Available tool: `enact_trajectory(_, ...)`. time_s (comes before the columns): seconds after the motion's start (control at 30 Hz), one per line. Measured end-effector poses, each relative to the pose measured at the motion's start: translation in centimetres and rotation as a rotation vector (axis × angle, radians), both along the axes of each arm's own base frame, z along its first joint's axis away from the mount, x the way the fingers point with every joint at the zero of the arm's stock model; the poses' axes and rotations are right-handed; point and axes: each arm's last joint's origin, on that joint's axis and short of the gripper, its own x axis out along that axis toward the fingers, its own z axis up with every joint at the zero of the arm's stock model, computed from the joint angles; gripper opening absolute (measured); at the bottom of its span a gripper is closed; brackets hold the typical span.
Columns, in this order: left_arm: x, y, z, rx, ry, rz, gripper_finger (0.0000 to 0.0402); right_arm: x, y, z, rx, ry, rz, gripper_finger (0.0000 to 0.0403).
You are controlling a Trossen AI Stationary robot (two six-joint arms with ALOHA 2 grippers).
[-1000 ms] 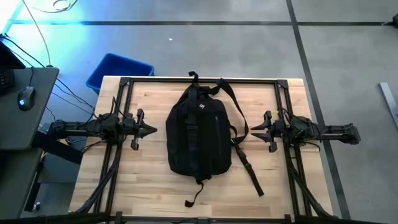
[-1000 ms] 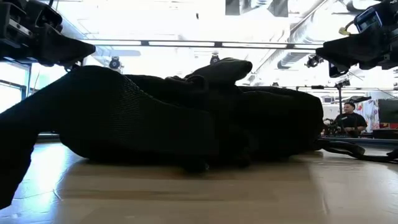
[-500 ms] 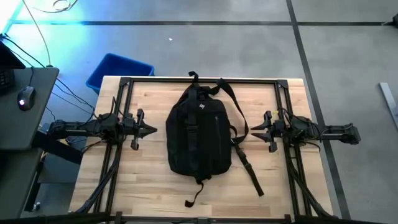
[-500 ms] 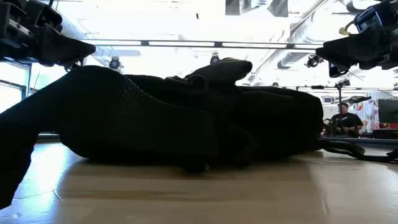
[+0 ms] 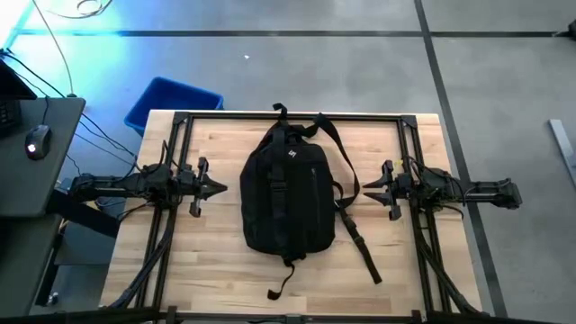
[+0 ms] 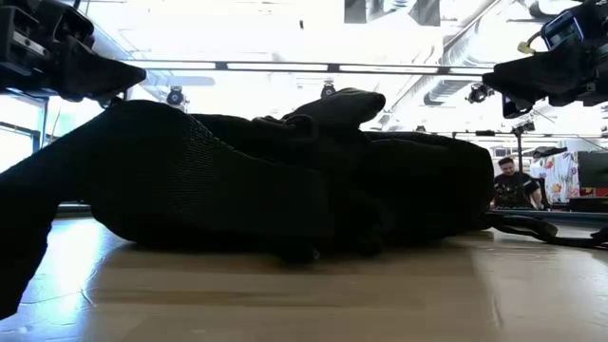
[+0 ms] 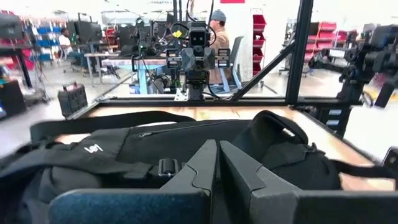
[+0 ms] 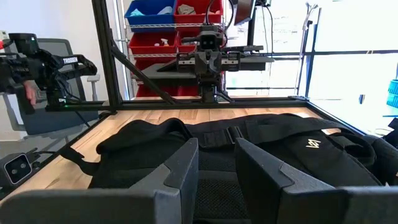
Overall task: Unpack backpack
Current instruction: Open the black backpack
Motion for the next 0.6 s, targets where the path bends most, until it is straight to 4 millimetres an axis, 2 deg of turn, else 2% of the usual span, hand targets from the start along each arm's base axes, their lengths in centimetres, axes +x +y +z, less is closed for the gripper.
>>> enact_trajectory(0.13,0.0,0.0,0.0,-0.114,0.001,-0.002,0.0,0.0,0.0,0.0,0.0,-0.002,0.0,0.0089)
enact_trajectory(0.33,0.0,0.0,0.0,-0.181,0.002,0.002,0.0,0.0,0.1,0.8,-0.028,-0.082,0.038,0.0089)
enact_trajectory(0.47,0.0,0.0,0.0,-0.268,0.0,0.012,0.0,-0.2,0.4,1.7,0.055,-0.17,0.155,0.0089)
enact_trajectory(0.6,0.0,0.1,0.0,-0.325,0.0,0.013,0.0,-0.6,0.4,3.2,0.201,-0.312,0.162,0.0089)
